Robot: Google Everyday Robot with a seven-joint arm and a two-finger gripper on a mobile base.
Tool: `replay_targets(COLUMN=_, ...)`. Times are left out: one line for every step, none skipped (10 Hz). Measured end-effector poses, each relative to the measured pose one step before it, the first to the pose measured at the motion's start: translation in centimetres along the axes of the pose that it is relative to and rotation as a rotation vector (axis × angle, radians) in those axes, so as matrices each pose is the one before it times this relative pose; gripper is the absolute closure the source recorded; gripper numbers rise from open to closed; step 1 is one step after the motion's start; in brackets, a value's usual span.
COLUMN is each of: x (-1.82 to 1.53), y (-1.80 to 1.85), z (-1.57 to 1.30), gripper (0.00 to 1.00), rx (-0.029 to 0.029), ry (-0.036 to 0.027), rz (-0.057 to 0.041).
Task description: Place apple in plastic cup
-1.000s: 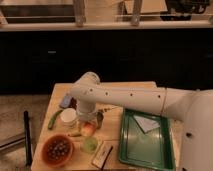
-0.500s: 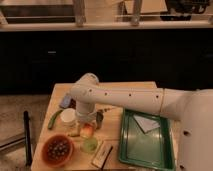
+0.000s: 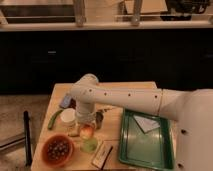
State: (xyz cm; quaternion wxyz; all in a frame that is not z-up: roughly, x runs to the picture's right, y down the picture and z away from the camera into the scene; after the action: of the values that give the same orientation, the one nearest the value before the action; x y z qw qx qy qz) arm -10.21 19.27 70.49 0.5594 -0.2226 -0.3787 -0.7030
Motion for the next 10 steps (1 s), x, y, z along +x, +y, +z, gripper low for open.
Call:
replay_targets(x=-0.016, y=-0.055, z=0.078, gripper=0.98, rx=0.00063, ry=-0.00485, rz=-0.00457)
replay_targets(x=-0.033, y=0.037, z=0.105, gripper=0.96, rx=0.00111, ry=-0.00665, rz=-0.00412)
replay_targets(x=-0.096, y=0.125, z=0.035, gripper=0.90, rx=0.00023, ry=0.00108, rz=0.00104)
replay_targets(x=-0.116, y=0.314, z=0.058, gripper=0.78, rx=0.00453, ry=0.00641, rz=0.00434)
replay_targets(x=-0.094, y=0.172, z=0.180, gripper=0.69, rx=0.00888, ry=0.00449, rz=-0.00196)
replay_targets(x=-0.182, y=0.372, z=0.301, gripper=0.59, rx=0.00572, ry=0.00310, rz=-0.00077)
replay_targets(x=-0.160, y=0.388, z=0.387, gripper=0.49, rx=0.00658, ry=0.00288, rz=0.00057)
replay_targets(x=-0.174, y=0.425, z=0.424, gripper=0.39, rx=0.00447, ry=0.00179, rz=0.00181)
replay_targets(x=-0.152, y=0.139, z=0.506, gripper=0.29, rx=-0.00075, ry=-0.00357, rz=-0.00364)
replay_targets(x=-0.181, y=0.003, z=0.686, gripper=0.22, rx=-0.00467, ry=-0.00966, rz=-0.00709)
